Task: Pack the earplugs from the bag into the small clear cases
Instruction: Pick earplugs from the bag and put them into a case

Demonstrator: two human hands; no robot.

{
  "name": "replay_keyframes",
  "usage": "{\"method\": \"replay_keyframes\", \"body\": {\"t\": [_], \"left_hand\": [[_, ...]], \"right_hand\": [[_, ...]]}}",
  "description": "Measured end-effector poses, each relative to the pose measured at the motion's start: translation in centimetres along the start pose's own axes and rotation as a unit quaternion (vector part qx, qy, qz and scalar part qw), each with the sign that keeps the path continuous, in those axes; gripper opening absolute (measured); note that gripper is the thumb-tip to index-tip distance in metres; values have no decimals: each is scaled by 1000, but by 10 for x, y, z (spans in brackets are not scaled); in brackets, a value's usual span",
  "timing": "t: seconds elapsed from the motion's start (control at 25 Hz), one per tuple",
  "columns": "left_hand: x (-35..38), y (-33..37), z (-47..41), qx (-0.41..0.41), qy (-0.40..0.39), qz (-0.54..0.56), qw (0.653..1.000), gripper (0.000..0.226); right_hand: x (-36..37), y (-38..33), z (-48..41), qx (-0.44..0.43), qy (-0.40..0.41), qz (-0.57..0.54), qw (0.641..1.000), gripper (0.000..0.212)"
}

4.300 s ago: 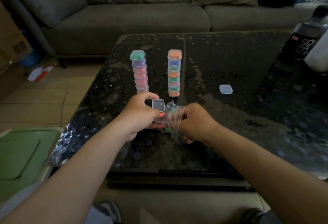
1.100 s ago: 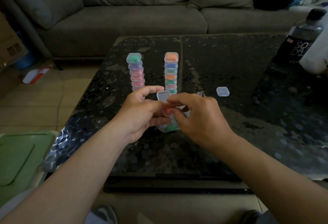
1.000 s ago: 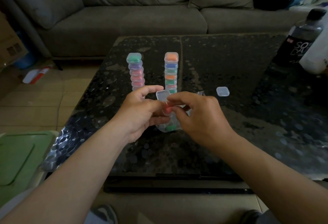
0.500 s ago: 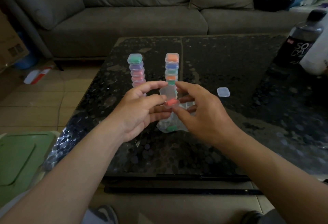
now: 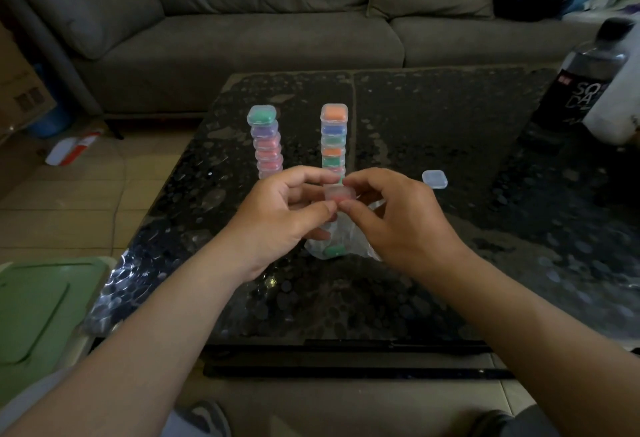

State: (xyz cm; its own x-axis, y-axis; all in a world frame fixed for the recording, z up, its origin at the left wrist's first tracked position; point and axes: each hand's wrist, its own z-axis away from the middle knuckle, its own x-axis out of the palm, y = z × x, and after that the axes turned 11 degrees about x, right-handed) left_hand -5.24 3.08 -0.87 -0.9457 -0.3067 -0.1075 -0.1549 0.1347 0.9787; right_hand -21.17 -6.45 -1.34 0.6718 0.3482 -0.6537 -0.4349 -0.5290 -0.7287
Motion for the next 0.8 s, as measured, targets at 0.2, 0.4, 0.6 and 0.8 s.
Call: {"method": "replay_keyframes", "body": {"t": [0.2, 0.4, 0.6, 0.8], "left_hand": [[2, -6, 0, 78, 24, -104, 991, 23], [2, -5, 1, 97, 20, -119, 988, 19], [3, -4, 1, 95, 23, -121, 988, 16], [4, 1, 3, 117, 52, -125, 984, 22]], "right_hand": [[-1, -3, 1, -5, -11, -23, 1000, 12], [0, -4, 0, -3, -19, -19, 1000, 12], [-1, -3, -1, -6, -22, -12, 1000, 13], [3, -2, -1, -9, 41, 2, 999, 20]]}}
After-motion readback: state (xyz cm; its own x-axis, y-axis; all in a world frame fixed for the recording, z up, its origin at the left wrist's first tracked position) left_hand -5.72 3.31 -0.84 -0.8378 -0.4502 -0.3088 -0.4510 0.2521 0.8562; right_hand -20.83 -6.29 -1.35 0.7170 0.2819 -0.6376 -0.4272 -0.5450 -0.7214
